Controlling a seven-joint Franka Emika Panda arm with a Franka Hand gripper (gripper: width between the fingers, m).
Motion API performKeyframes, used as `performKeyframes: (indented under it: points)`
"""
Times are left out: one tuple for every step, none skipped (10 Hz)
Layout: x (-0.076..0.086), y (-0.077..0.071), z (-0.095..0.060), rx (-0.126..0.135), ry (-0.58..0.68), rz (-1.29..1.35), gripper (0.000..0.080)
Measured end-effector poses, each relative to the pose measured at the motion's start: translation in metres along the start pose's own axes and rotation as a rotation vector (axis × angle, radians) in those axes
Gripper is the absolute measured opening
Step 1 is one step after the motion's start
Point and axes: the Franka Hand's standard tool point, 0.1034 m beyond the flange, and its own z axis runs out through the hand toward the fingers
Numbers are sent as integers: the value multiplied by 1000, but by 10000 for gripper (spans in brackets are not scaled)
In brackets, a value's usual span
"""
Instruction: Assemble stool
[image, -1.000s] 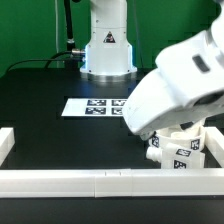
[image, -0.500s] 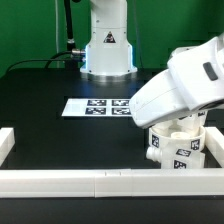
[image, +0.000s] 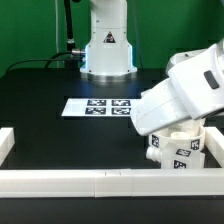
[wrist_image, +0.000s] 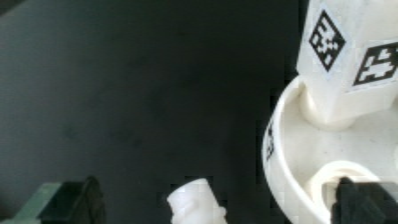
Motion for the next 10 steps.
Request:
performKeyframes:
  points:
    - [0,0,0,0,1,1,649]
    - [4,1,1,-5,10,4,649]
    - [10,-1,0,-12,15,2,649]
    - [12,-1,-5,-23,40,-2,649]
    - [13,1,-7,-27,56,-4,649]
    - [13,2,-4,-25,53,-3,649]
    - [13,2,-4,-25,52,-3,649]
    - [13,2,-3,-25,52,-3,649]
    - [16,2,0,-24,48,-5,649]
    - [20,2,1,-26,48,-3,649]
